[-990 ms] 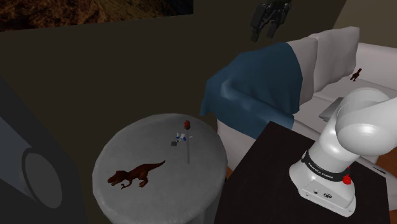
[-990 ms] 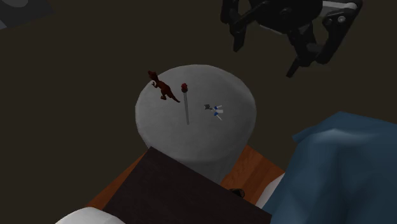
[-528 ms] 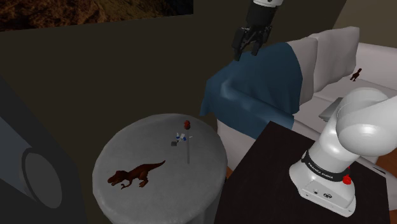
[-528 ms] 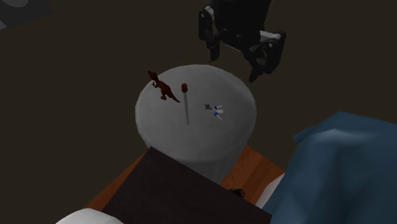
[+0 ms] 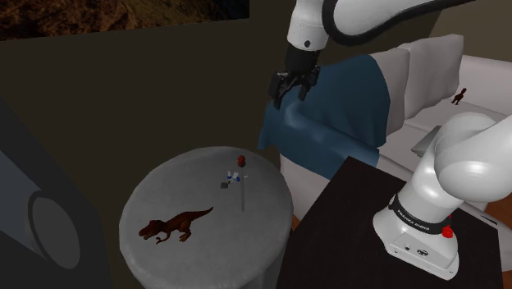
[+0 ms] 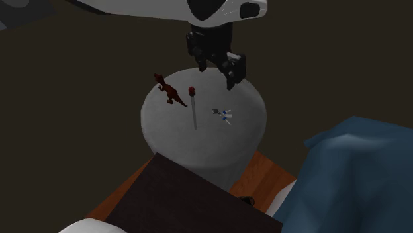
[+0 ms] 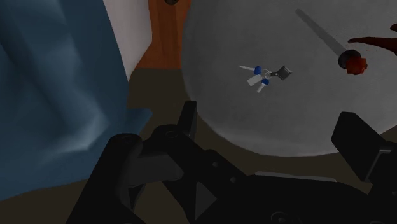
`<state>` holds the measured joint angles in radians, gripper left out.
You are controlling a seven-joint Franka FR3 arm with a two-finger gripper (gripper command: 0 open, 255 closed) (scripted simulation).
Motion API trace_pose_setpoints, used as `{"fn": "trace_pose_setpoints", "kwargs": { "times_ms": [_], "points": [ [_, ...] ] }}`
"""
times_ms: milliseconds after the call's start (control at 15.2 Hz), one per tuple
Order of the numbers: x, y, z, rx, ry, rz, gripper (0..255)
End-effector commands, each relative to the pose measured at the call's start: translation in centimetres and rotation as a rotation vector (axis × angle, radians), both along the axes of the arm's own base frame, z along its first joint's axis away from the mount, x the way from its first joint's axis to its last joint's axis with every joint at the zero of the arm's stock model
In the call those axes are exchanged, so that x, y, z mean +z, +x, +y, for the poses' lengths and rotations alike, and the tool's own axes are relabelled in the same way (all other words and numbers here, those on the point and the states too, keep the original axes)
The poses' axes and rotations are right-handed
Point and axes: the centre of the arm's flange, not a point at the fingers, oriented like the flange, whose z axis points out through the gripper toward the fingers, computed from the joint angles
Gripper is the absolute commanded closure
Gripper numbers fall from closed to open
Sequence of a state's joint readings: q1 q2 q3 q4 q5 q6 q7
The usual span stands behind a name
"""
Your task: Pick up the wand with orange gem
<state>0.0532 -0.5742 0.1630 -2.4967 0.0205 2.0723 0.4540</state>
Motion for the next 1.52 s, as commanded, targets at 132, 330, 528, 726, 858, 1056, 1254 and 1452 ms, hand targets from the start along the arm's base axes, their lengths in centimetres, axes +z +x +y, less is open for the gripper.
{"fn": "trace_pose_setpoints", "kwargs": {
  "times_ms": [132, 330, 528, 726, 858, 1056, 1254, 1452],
  "points": [
    [-3.6, 1.7, 3.3, -0.018, -0.002, -0.001, 0],
    [-6.4, 3.0, 5.8, -0.031, -0.004, 0.0, 0],
    [-9.2, 4.4, 8.3, -0.044, -0.006, 0.001, 0],
    [-12.0, 5.8, 10.8, -0.057, -0.008, 0.001, 0],
    [-13.9, 6.7, 12.4, -0.065, -0.009, 0.002, 0],
    [-15.4, 7.2, 13.3, -0.07, -0.01, 0.002, 0],
    [-16.9, 7.2, 13.3, -0.07, -0.01, 0.002, 0],
    [-18.8, 7.2, 13.3, -0.07, -0.01, 0.002, 0]
  ]
}}
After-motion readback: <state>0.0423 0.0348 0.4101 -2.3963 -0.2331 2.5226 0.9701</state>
